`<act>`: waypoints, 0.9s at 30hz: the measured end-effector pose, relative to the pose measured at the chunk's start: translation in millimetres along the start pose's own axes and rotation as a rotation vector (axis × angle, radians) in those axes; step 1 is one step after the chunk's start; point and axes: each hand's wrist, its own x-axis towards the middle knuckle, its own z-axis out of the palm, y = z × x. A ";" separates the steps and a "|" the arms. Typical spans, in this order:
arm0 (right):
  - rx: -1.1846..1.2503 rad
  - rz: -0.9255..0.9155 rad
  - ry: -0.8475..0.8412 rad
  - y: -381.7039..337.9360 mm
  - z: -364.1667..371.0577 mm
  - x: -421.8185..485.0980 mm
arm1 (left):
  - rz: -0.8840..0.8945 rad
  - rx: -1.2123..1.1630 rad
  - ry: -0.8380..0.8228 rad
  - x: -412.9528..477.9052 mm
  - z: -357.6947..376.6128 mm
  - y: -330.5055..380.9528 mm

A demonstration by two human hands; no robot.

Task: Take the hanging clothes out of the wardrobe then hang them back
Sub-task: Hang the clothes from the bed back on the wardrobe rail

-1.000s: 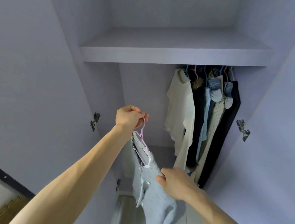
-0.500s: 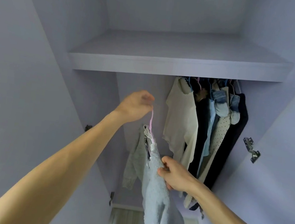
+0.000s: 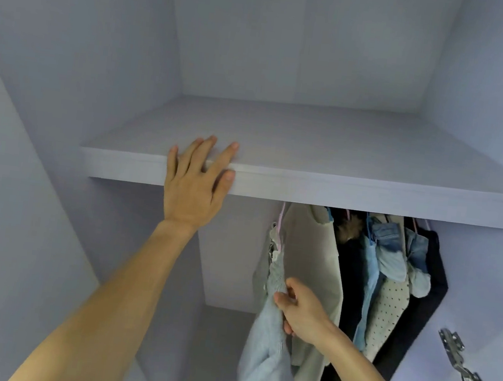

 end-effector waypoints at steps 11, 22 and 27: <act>0.022 -0.131 0.177 -20.8 -45.7 85.8 | 0.083 0.038 0.223 -3.3 29.7 -13.3; 0.046 0.067 0.184 4.6 -63.4 135.1 | 0.023 0.074 0.157 -3.8 22.5 -7.1; 0.029 0.081 0.247 13.0 -65.7 131.5 | 0.011 0.081 0.157 -3.5 23.3 -7.8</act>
